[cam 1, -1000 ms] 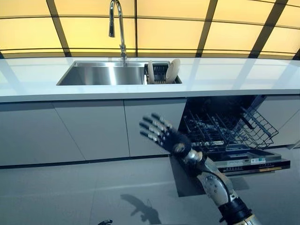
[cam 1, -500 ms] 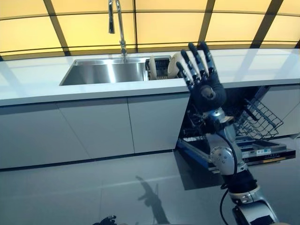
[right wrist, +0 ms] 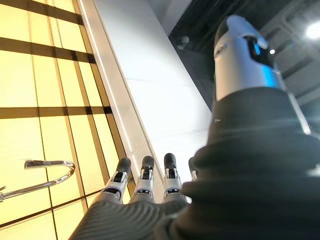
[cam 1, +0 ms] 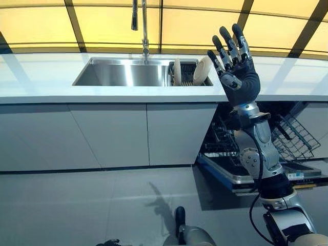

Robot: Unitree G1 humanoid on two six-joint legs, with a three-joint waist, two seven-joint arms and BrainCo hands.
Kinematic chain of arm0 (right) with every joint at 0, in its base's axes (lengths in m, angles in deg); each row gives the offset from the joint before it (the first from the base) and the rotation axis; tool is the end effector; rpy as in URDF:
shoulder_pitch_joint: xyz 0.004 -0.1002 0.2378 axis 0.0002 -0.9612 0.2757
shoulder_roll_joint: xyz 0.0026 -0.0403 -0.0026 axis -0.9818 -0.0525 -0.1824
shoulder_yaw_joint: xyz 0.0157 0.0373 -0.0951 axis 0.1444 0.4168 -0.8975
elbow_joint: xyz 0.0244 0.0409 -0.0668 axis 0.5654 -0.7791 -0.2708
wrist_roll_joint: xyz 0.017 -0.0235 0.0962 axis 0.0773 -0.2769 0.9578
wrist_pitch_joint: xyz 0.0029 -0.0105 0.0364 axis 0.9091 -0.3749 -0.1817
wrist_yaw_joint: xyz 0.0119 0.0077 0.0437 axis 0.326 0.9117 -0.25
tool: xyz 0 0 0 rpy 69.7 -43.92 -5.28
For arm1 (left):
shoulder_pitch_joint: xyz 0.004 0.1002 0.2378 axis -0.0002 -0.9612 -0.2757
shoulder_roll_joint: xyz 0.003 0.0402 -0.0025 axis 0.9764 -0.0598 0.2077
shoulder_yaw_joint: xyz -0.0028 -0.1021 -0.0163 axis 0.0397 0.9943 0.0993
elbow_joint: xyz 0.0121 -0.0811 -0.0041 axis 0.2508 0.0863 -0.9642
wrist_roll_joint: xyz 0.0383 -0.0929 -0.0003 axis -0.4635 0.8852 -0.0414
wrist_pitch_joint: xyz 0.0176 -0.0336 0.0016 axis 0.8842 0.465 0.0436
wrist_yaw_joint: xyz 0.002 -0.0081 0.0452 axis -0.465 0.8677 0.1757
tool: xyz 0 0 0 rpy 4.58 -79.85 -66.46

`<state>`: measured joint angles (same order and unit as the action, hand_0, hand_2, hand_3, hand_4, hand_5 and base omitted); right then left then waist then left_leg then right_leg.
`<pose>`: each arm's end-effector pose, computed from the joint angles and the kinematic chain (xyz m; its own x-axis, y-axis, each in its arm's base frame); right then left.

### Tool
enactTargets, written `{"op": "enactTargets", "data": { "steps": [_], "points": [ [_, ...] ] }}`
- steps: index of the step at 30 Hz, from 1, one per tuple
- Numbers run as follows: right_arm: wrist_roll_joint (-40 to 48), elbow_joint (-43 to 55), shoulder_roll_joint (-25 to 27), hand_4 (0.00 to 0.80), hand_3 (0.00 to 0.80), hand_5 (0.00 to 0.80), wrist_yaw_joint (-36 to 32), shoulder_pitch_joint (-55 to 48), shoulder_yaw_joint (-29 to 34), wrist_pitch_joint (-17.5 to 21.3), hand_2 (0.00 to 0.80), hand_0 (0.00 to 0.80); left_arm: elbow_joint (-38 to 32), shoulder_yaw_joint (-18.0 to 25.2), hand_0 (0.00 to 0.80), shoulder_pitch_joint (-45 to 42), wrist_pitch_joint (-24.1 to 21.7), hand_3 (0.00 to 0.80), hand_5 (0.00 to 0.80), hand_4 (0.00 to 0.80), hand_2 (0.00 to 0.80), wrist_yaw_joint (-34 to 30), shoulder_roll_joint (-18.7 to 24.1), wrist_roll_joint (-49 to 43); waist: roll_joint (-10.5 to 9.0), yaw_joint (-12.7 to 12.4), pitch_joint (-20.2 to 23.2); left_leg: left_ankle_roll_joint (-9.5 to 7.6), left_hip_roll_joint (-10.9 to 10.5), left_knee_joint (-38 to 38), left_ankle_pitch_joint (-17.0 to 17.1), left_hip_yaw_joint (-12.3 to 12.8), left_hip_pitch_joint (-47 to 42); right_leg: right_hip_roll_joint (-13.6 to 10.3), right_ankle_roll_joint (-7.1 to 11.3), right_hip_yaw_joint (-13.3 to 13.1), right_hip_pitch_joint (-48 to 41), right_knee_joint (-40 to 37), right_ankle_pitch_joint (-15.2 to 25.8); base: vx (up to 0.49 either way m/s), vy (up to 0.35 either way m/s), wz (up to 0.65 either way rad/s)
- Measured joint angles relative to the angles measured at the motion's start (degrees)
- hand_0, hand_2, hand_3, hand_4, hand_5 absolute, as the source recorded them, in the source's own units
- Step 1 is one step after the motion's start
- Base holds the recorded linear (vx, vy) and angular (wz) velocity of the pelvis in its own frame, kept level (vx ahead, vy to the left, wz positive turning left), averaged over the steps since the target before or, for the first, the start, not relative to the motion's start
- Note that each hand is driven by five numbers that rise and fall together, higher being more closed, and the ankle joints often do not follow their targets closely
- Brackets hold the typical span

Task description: Take plates into dishwasher

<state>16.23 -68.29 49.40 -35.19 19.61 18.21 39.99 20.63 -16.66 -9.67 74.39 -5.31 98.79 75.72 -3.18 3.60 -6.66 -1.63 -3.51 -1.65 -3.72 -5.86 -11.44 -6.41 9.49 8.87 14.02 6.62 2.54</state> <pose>0.2657 -0.1609 0.1964 0.6949 0.2616 0.6699 -0.5015 0.8439 0.1907 0.0623 0.2245 -0.1188 0.2441 0.1048 -0.9641 0.3669 0.9103 0.1919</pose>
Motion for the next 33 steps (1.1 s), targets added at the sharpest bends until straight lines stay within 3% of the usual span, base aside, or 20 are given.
{"op": "enactTargets", "data": {
  "steps": [1, 2, 5, 7, 9, 10, 11, 12, 13, 14, 15, 16, 17, 19, 20, 21, 23, 26, 30, 33],
  "points": [
    [-0.01, -0.08, -0.13, 0.000, 0.000, 0.000, 0.30, -0.03, 0.01, -0.13, 0.000, 0.000, -0.13, -0.25, 0.000, -0.44, 0.02, 0.000, 0.000, 0.000, 0.000, 0.02, 0.33, -0.01, -0.62, 0.17, 0.83, 1.05, 0.04, -0.23, -0.88, -1.21, -0.37, -0.23, 0.51, 0.14, -0.63, 1.69, -0.67, 0.529, -0.120, 0.40],
    [-0.04, -0.26, 0.05, 0.000, 0.000, 0.000, 0.43, 0.07, 0.27, -0.31, 0.000, 0.000, -0.14, -0.27, 0.000, -0.42, 0.13, 0.000, 0.000, 0.000, 0.000, 0.11, 0.30, -0.08, -0.95, 0.16, 1.41, 1.85, 0.07, -0.11, -1.65, -2.39, -1.09, 0.20, -1.51, 0.42, -0.75, 1.84, 0.84, 0.531, -0.131, 0.39],
    [-0.04, -0.67, 0.77, 0.000, 0.000, 0.000, 1.11, -0.29, 0.58, -2.69, 0.000, 0.000, 0.23, 0.57, 0.000, -0.47, 0.01, 0.000, 0.000, 0.000, 0.000, 0.21, -0.86, -0.11, 1.51, 0.42, 1.94, 1.75, -0.55, 13.49, -8.69, -2.01, 0.00, 3.21, -2.36, 1.34, -2.70, 2.59, 0.47, 0.478, -0.150, 0.18],
    [-0.07, 0.19, 2.12, 0.000, 0.000, 0.000, 1.04, -0.58, 0.69, -2.92, 0.000, 0.000, 0.26, 0.57, 0.000, -1.34, -0.36, 0.000, 0.000, 0.000, 0.000, 0.14, -1.50, -0.16, 3.69, 2.57, 3.76, 1.80, 0.44, 17.19, -11.90, -0.91, -0.06, 6.12, -5.29, 3.00, -3.79, 2.91, -1.04, 0.481, -0.195, 0.41],
    [-0.24, 0.43, 2.84, 0.000, 0.000, 0.000, 1.03, -0.70, 0.73, -3.07, 0.000, 0.000, 0.19, 0.56, 0.000, -1.52, -1.58, 0.000, 0.000, 0.000, 0.000, 0.12, -1.57, -0.13, 3.39, 3.38, 4.25, 2.90, 1.22, 20.94, -12.53, -0.52, 1.13, 7.52, -7.55, 3.03, -4.54, 2.80, -1.94, 0.382, -0.188, 0.17],
    [-0.27, 0.45, 2.86, 0.000, 0.000, 0.000, 1.03, -0.69, 0.73, -3.12, 0.000, 0.000, 0.11, 0.58, 0.000, -1.52, -1.77, 0.000, 0.000, 0.000, 0.000, 0.15, -1.66, -0.11, 3.40, 3.34, 4.38, 3.03, 1.32, 22.56, -12.50, -0.60, 1.87, 7.73, -7.56, 3.02, -4.83, 2.43, -1.94, 0.364, -0.198, -0.15],
    [-0.32, 0.66, 2.91, 0.000, 0.000, 0.000, 1.11, -0.81, 0.70, -3.47, 0.000, 0.000, -0.08, 0.64, 0.000, -1.94, -2.32, 0.000, 0.000, 0.000, 0.000, 0.14, -1.98, -0.02, 3.82, 2.88, 5.09, 4.31, 1.95, 28.21, -11.51, -1.50, 5.51, 8.46, -6.77, 3.31, -5.90, -0.04, -2.37, 0.350, -0.202, -0.29],
    [-0.59, 0.78, 3.25, 0.000, 0.000, 0.000, 1.15, -0.66, 0.77, -3.54, 0.000, 0.000, -0.12, 0.64, 0.000, -2.65, -2.72, 0.000, 0.000, 0.000, 0.000, 0.27, -2.01, -0.01, 4.57, 1.76, 5.46, 5.24, 2.44, 31.13, -11.07, -2.45, 6.96, 9.03, -10.19, 2.87, -4.35, 5.30, -3.20, 0.318, -0.203, -0.18],
    [-0.80, 0.93, 3.32, 0.000, 0.000, 0.000, 1.32, -0.52, 1.22, -3.55, 0.000, 0.000, -0.30, 0.61, 0.000, -2.35, -3.02, 0.000, 0.000, 0.000, 0.000, 0.32, -1.43, 0.00, 3.17, 1.94, 5.92, 7.31, 0.64, 35.45, -10.77, -2.81, 9.39, 7.09, -12.73, -0.47, -3.69, 11.00, -7.99, 0.306, -0.207, 0.03],
    [-0.82, 1.05, 3.16, 0.000, 0.000, 0.000, 1.52, -1.57, 1.52, -3.57, 0.000, 0.000, -0.02, 1.26, 0.000, -2.59, -3.37, 0.000, 0.000, 0.000, 0.000, 0.80, -1.48, 0.11, 2.90, 1.44, 6.44, 9.27, 0.04, 40.07, -8.64, -1.96, 11.22, 7.01, -15.91, 0.25, -4.88, 9.23, -7.47, 0.252, -0.174, 0.26],
    [-0.82, 1.04, 3.19, 0.000, 0.000, 0.000, 1.79, -2.27, 1.45, -3.60, 0.000, 0.000, -0.23, 2.16, 0.000, -2.68, -4.24, 0.000, 0.000, 0.000, 0.000, 1.11, -1.42, 0.14, 2.05, 0.93, 6.20, 10.26, -0.48, 44.98, -3.89, -1.17, 14.46, 6.77, -16.40, 0.22, -6.74, 6.69, -6.80, 0.261, -0.154, 0.18],
    [-0.82, 1.06, 3.23, 0.000, 0.000, 0.000, 2.03, -2.41, 1.56, -3.59, 0.000, 0.000, -1.04, 2.16, 0.000, -2.62, -4.74, 0.000, 0.000, 0.000, 0.000, 1.51, -1.17, 0.12, 1.79, -0.01, 6.20, 9.41, -0.40, 49.04, -0.39, 0.32, 17.31, 6.41, -16.90, 0.20, -8.02, 4.75, -5.98, 0.225, -0.089, 0.05],
    [-0.86, 1.08, 3.02, 0.000, 0.000, 0.000, 2.43, -2.45, 1.54, -3.54, 0.000, 0.000, -2.07, 2.19, 0.000, -2.73, -4.94, 0.000, 0.000, 0.000, 0.000, 2.00, -1.03, 0.14, 1.57, -0.56, 6.15, 8.29, 0.12, 49.52, -0.28, 2.65, 19.01, 6.21, -16.83, 0.20, -9.04, 2.89, -5.70, 0.294, -0.045, -0.02],
    [-1.52, 1.19, 2.80, 0.000, 0.000, 0.000, 3.71, -2.25, 1.27, -3.48, 0.000, 0.000, -3.37, 2.22, 0.000, -2.60, -5.09, 0.000, 0.000, 0.000, 0.000, 2.65, -0.46, 0.23, 0.61, -1.76, 5.99, 6.00, 2.22, 42.81, -1.12, 7.22, 20.91, 6.06, -16.29, 0.12, -11.46, -0.86, -5.37, 0.314, 0.028, 0.05],
    [-1.82, 1.35, 2.71, 0.000, 0.000, 0.000, 4.62, -1.99, 0.90, -3.50, 0.000, 0.000, -3.90, 2.23, 0.000, -2.50, -5.11, 0.000, 0.000, 0.000, 0.000, 2.88, 0.01, 0.30, -0.26, -1.68, 6.00, 5.38, 3.31, 34.81, -1.17, 9.58, 20.34, 6.14, -15.95, 0.21, -12.06, -3.04, -5.00, 0.385, 0.111, 0.05],
    [-1.99, 1.42, 2.65, 0.000, 0.000, 0.000, 5.44, -1.17, 0.55, -3.52, 0.000, 0.000, -3.91, 2.26, 0.000, -2.18, -5.06, 0.000, 0.000, 0.000, 0.000, 3.09, 0.36, 0.36, -0.81, -2.11, 5.55, 4.96, 4.00, 27.75, -0.85, 10.25, 20.54, 6.32, -15.36, 0.15, -12.69, -4.26, -4.55, 0.432, 0.137, -0.01],
    [-3.03, 1.42, 2.79, 0.000, 0.000, 0.000, 7.41, -0.80, 0.53, -3.60, 0.000, 0.000, -4.04, 2.24, 0.000, -1.64, -4.93, 0.000, 0.000, 0.000, 0.000, 3.39, 0.69, 0.45, -1.54, -3.12, 5.02, 4.65, 4.93, 9.83, 1.93, 9.44, 17.84, 7.20, -13.43, -1.09, -14.35, -6.30, -3.13, 0.451, 0.152, -0.05],
    [-3.07, 0.95, 2.71, 0.000, 0.000, 0.000, 8.65, -0.25, -0.55, -3.73, 0.000, 0.000, -4.48, 2.20, 0.000, -2.15, -4.74, 0.000, 0.000, 0.000, 0.000, 3.78, 0.49, 0.73, -0.69, -4.41, 4.28, 5.97, 6.29, -3.61, 7.69, 5.10, 16.66, 9.60, -14.04, -6.32, -17.68, -8.94, -2.41, 0.476, 0.200, -0.26],
    [-2.93, -1.05, 3.00, 0.000, 0.000, 0.000, 7.48, 1.76, -1.93, -3.75, 0.000, 0.000, -5.23, 4.17, 0.000, -2.73, -5.09, 0.000, 0.000, 0.000, 0.000, 4.88, -0.58, 3.62, 0.91, -7.43, 1.89, 5.78, 8.71, -3.52, 10.57, 3.42, 19.12, 10.63, -16.01, -15.26, -22.16, -11.43, -3.10, 0.418, 0.290, -0.79],
    [-2.81, -2.13, 3.32, 0.000, 0.000, 0.000, 5.94, 2.00, -1.91, -3.72, 0.000, 0.000, -5.19, 4.39, 0.000, -2.56, -5.20, 0.000, 0.000, 0.000, 0.000, 4.87, -0.80, 5.11, 2.04, -7.50, 1.27, 5.58, 10.22, -2.61, 11.04, 4.58, 20.93, 9.69, -14.44, -17.92, -24.66, -11.42, -5.71, 0.385, 0.397, -0.56]
  ]
}}
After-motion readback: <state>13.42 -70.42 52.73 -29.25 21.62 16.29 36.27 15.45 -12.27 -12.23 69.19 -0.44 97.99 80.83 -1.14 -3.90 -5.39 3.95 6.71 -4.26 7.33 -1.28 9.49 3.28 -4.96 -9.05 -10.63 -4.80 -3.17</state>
